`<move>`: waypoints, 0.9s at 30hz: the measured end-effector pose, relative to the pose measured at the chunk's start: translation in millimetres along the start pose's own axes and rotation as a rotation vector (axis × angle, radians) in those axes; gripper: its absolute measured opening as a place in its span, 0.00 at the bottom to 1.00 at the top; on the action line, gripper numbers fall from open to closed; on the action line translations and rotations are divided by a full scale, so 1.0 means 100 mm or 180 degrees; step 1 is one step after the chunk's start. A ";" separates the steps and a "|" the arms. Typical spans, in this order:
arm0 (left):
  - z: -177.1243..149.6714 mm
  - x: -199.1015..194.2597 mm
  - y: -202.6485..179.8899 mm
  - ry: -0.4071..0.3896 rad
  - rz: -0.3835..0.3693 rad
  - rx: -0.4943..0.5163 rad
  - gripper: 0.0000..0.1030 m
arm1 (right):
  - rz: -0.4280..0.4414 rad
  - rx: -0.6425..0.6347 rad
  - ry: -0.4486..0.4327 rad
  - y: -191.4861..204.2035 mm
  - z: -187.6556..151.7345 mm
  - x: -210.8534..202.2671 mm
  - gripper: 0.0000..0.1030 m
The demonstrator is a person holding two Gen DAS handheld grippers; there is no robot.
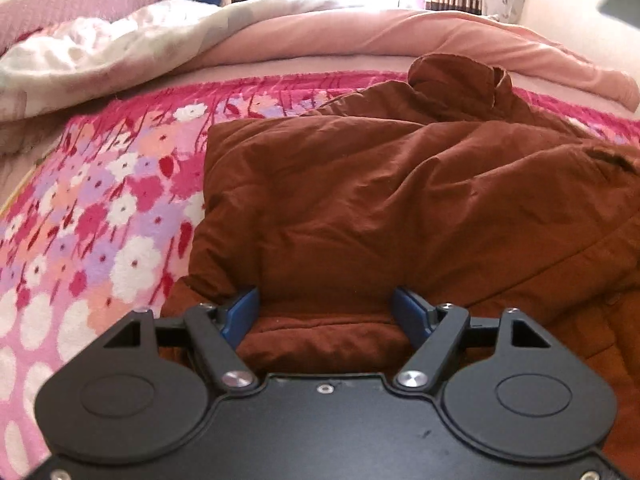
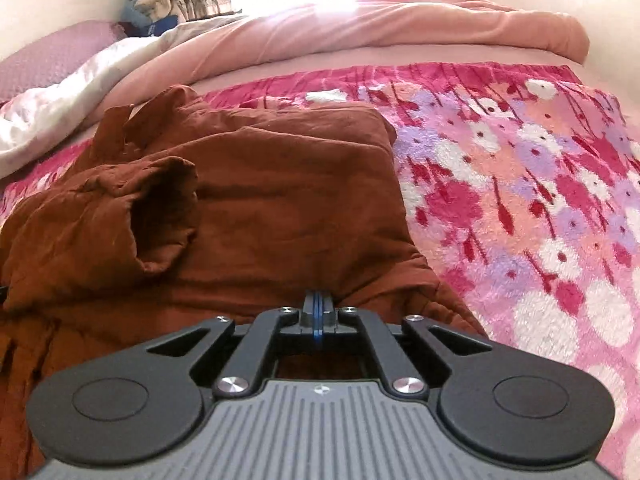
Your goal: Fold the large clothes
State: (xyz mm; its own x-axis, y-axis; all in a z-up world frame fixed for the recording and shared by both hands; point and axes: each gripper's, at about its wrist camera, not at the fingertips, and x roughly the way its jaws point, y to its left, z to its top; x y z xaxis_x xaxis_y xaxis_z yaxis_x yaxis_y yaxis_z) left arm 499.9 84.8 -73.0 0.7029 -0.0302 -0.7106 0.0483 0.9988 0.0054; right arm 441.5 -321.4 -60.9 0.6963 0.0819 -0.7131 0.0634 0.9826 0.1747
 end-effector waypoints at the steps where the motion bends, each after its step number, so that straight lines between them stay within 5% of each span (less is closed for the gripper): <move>1: 0.00 -0.05 0.02 0.0016 -0.0042 -0.0052 0.73 | 0.0002 -0.0004 -0.0005 0.00 0.00 -0.02 0.00; 9: -0.62 -1.06 0.11 0.0108 -0.0318 -0.0057 0.73 | 0.0347 -0.0078 -0.0049 0.09 -0.41 -0.84 0.12; 14: -1.26 -1.15 -0.01 0.0283 -0.0083 0.0279 0.76 | 0.0211 -0.0315 0.0189 0.19 -1.03 -1.16 0.12; 16: -1.44 -1.20 0.00 -0.0001 -0.0080 0.0217 0.76 | 0.0152 -0.0300 0.0286 0.17 -1.26 -1.14 0.12; 27: -1.76 -1.29 -0.09 -0.0540 0.0025 0.0094 0.83 | 0.0099 -0.0189 -0.0382 0.14 -1.58 -1.21 0.11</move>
State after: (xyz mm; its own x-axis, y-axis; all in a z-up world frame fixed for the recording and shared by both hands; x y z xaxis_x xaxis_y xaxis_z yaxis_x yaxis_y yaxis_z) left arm 284.2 86.1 -104.8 0.8130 -0.0308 -0.5815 0.0613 0.9976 0.0329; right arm 244.5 -291.6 -79.5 0.7780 0.0953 -0.6210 0.0006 0.9883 0.1524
